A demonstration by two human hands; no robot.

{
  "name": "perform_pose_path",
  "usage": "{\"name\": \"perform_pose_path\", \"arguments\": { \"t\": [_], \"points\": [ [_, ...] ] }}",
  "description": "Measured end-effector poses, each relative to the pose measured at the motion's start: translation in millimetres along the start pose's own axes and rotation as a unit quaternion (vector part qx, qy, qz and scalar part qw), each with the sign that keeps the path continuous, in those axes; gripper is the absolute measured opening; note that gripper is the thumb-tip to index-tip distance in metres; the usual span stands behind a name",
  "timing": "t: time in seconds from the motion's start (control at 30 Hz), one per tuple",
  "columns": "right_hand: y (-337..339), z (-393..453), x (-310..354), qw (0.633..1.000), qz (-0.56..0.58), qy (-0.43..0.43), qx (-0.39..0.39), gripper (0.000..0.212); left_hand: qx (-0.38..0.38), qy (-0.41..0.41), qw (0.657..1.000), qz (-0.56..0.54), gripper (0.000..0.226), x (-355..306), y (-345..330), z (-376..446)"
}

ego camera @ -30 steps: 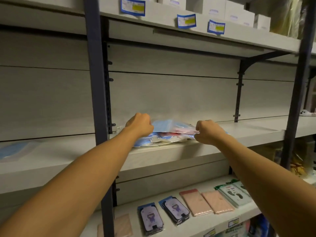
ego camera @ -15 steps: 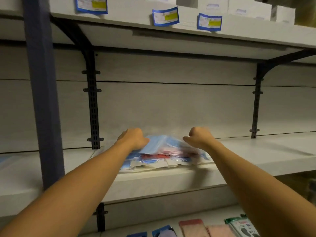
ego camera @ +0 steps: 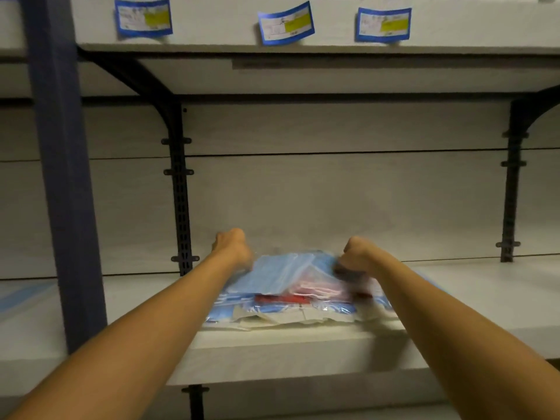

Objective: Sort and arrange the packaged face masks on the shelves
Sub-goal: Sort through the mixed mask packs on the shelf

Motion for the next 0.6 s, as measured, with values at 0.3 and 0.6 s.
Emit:
{"name": "perform_pose_path", "arguments": {
  "t": [0.3,0.6],
  "points": [
    [7,-9,-4,0.997,-0.058,0.008,-0.053,0.026,0.041,0.07,0.995,-0.057,0.066,9,-6,-11],
    [27,-24,-26,0.99,0.07,-0.041,-0.118,0.023,-0.003,0.068,0.996,-0.065,0.035,-1,9,-29]
  ]
}}
Point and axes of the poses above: each hand's wrist, its own z-axis towards the middle knuckle, its own y-axis out of the back of the hand, x = y × z, the point moved 4 cm from there along z, towards the middle knuckle, and after that the axes turned 15 degrees about -z, right-handed, at the moved point
